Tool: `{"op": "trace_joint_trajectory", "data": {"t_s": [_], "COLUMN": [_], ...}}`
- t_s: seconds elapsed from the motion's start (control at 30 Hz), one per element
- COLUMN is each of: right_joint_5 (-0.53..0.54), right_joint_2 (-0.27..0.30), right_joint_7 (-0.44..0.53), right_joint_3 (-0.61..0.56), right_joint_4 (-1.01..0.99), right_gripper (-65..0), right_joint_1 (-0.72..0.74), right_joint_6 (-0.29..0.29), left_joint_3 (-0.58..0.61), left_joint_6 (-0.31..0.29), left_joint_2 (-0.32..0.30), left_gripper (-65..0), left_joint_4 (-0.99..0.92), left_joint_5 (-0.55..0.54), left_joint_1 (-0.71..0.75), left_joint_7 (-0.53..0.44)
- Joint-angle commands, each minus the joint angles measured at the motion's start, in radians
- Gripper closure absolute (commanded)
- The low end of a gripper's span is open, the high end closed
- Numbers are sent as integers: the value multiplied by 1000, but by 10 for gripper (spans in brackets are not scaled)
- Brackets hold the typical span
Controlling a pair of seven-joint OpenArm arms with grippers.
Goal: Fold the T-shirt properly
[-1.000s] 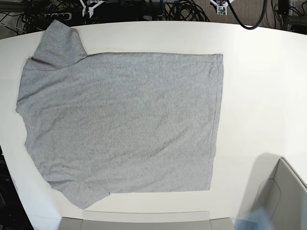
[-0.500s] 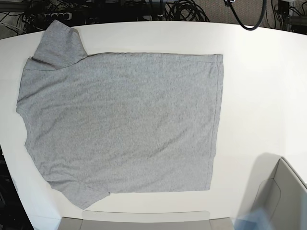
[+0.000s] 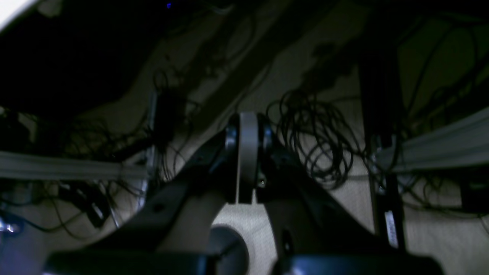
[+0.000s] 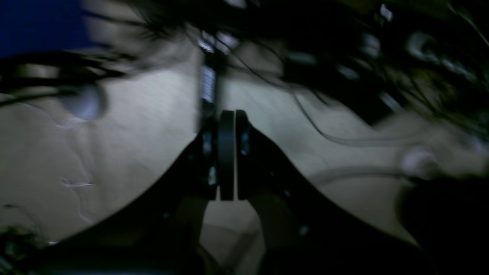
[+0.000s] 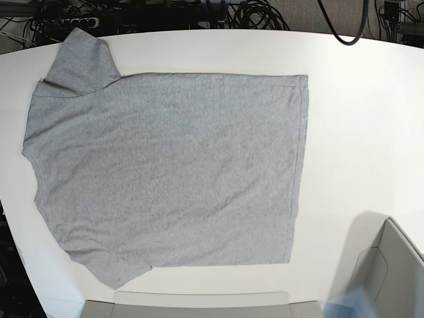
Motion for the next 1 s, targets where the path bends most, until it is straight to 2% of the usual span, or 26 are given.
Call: {"op": "trace_joint_trajectory", "data": {"t_s": [0.0, 0.17, 0.3, 0.43, 0.7, 0.77, 0.97], "right_joint_5": [3, 3, 3, 3, 0, -2, -5], "right_joint_2": [17, 50, 49, 66, 81, 83, 84], "right_joint_7": [8, 7, 11, 8, 7, 7, 7], "right_joint_3": [0, 14, 123, 210, 327, 328, 353], "right_joint_4": [36, 162, 305, 486, 713, 760, 794], "right_gripper": [-3, -3, -3, -3, -3, -4, -4], "right_joint_1": [-41, -116, -188, -257, -265, -251, -159], "right_joint_6": [4, -1, -1, -1, -1, -1, -1], "left_joint_3": [-11, -11, -46, -114, -172, -172, -174], "left_joint_6": [8, 8, 8, 8, 8, 8, 8], "left_joint_2": [-13, -1, 5, 37, 96, 97, 100], "left_gripper": [0, 0, 0, 0, 0, 0, 0], "left_joint_4": [31, 94, 217, 380, 602, 643, 706], "left_joint_5": [-11, -11, -11, -11, -11, -6, -5], "left_joint_1": [33, 81, 121, 167, 175, 115, -117], "left_joint_7": [-18, -18, -20, -11, -8, 18, 246]}}
